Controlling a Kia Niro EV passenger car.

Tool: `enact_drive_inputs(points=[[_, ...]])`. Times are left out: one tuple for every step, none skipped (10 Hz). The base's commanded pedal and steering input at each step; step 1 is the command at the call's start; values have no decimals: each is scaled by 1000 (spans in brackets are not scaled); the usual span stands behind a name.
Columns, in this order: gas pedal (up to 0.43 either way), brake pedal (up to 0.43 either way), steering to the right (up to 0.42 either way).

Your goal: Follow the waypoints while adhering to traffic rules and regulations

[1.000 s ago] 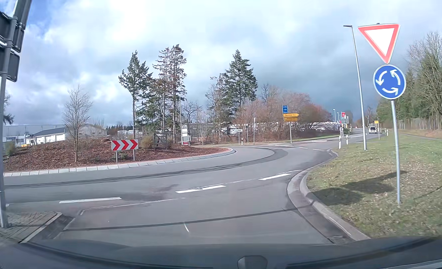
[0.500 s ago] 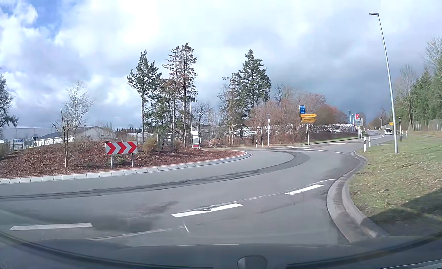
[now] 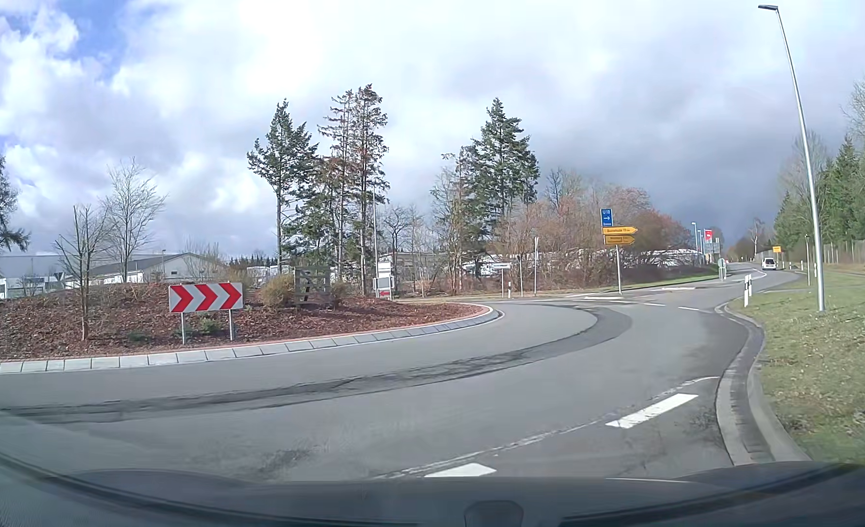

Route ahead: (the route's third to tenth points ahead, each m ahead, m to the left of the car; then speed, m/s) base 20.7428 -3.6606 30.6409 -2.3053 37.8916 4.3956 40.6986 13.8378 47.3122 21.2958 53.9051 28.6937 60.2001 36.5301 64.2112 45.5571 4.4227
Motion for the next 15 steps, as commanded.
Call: enact_drive_inputs(points=[[358,0,22],[429,0,33],[449,0,49],[449,0,73],[449,0,99],[429,0,126],[409,0,155],[350,0,187],[319,0,200],[319,0,206],[319,0,201],[319,0,191],[319,0,171],[311,0,150],[311,0,128]])
